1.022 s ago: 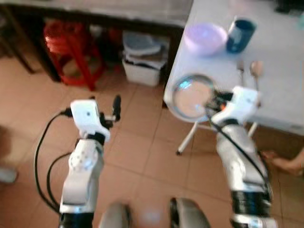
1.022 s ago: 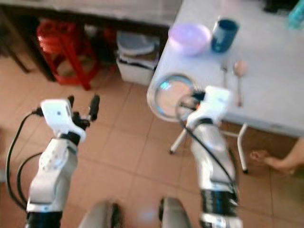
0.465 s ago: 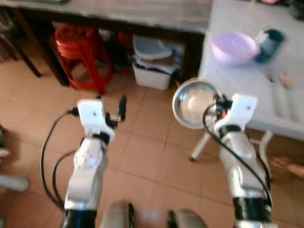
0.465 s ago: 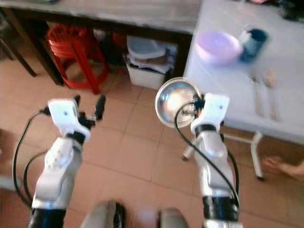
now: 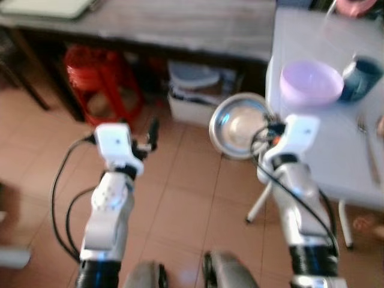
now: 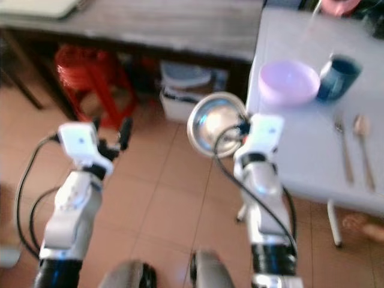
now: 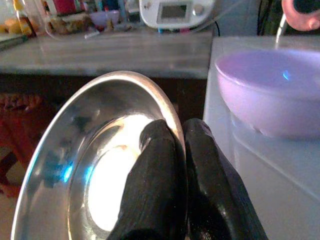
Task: Setting the table
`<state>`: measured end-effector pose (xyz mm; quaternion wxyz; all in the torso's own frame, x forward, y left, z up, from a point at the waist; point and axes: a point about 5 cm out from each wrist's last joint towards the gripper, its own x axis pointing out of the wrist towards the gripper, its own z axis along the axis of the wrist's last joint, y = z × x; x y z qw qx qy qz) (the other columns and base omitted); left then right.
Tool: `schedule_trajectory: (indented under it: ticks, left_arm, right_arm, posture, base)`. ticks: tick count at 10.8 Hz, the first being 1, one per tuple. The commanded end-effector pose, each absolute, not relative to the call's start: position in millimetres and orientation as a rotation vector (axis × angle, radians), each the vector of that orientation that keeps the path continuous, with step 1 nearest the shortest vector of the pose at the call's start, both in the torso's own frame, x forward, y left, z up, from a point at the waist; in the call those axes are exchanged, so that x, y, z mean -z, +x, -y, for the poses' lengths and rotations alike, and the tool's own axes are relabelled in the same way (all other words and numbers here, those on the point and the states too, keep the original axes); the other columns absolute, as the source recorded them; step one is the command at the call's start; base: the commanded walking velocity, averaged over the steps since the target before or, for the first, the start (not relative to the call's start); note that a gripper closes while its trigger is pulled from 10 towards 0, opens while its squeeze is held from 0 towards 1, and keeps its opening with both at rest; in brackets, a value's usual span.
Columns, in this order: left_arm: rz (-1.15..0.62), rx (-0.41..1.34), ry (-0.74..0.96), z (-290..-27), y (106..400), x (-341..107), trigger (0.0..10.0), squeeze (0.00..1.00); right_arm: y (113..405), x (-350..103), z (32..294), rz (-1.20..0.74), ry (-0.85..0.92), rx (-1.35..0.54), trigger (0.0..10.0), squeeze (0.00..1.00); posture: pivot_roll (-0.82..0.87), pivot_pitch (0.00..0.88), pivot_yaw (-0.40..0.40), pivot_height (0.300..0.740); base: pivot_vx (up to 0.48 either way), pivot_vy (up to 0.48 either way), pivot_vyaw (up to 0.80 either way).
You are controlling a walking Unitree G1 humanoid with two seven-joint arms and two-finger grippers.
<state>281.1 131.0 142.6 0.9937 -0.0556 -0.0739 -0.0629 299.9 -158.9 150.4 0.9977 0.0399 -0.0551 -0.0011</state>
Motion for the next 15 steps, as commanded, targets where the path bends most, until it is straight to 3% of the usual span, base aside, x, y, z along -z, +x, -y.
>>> schedule_trajectory:
  ticks: [1,9,15]
  left_arm:
    - [0.149,0.106,-0.103,-138.7,280.3,-141.6,10.0,0.00]
    - [0.147,0.143,-0.074,-134.1,281.0,-139.2,10.0,0.00]
    - [0.170,0.181,-0.075,-127.7,280.5,-142.3,10.0,0.00]
  right_arm:
    - [299.8,-155.4,150.9,0.136,0.096,-0.019,0.0,0.00]
    - [297.7,-155.5,151.4,0.141,0.095,-0.024,0.0,0.00]
    - [304.5,-164.4,152.7,0.185,0.101,0.019,0.0,0.00]
  posture:
    - [-0.04,0.141,0.018,0.740]
    - [-0.05,0.146,0.015,0.740]
    - [-0.05,0.145,0.019,0.740]
  base:
    - [0.386,0.281,0.00]
    - [0.386,0.285,0.00]
    - [0.474,0.000,0.00]
